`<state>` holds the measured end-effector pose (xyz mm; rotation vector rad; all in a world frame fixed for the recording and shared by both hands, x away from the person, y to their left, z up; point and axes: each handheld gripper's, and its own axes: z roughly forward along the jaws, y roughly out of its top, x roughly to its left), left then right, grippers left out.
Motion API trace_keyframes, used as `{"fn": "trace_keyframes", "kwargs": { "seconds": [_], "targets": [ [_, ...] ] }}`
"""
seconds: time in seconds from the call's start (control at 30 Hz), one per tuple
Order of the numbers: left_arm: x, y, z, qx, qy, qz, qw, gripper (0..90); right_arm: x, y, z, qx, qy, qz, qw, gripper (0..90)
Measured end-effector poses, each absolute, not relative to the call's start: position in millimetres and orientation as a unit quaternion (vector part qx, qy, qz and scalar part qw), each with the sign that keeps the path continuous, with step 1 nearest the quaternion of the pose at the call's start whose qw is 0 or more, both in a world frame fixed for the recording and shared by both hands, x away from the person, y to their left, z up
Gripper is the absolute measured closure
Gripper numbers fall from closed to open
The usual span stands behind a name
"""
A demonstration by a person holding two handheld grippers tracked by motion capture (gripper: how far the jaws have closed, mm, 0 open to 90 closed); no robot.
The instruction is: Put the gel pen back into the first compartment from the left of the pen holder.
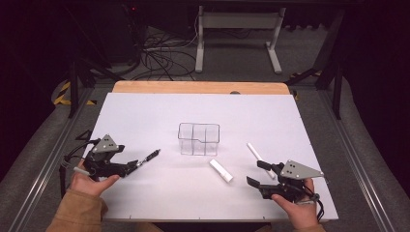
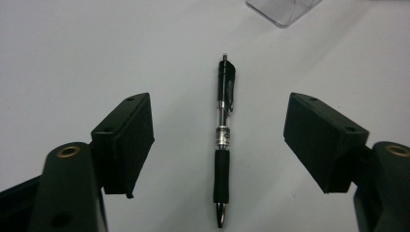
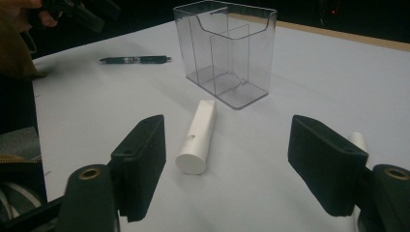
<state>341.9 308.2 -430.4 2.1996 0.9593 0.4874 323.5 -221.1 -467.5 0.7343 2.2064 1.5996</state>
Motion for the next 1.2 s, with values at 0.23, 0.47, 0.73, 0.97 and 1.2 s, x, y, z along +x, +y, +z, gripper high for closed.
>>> {"fn": "trace_keyframes", "kwargs": {
  "seconds": [0.23, 0.47, 0.73, 0.97, 1.2],
  "targets": [
    [349, 311, -438, 0.853, 0.393, 0.154, 0.307, 37.4, 323, -221, -467, 0.257, 0.771, 0.56, 0.159, 30.5],
    [348, 306, -443, 0.865, 0.389, 0.151, 0.278, 45.0, 324, -221, -468, 0.256, 0.772, 0.559, 0.158, 30.5],
    [348, 303, -448, 0.882, 0.383, 0.147, 0.233, 52.5, 324, -221, -468, 0.256, 0.772, 0.559, 0.158, 30.4],
    [348, 300, -454, 0.892, 0.383, 0.126, 0.205, 61.3, 323, -221, -468, 0.256, 0.773, 0.559, 0.157, 30.4],
    [348, 301, -460, 0.895, 0.386, 0.118, 0.189, 67.8, 323, -221, -468, 0.256, 0.773, 0.559, 0.156, 30.4]
  ]
}}
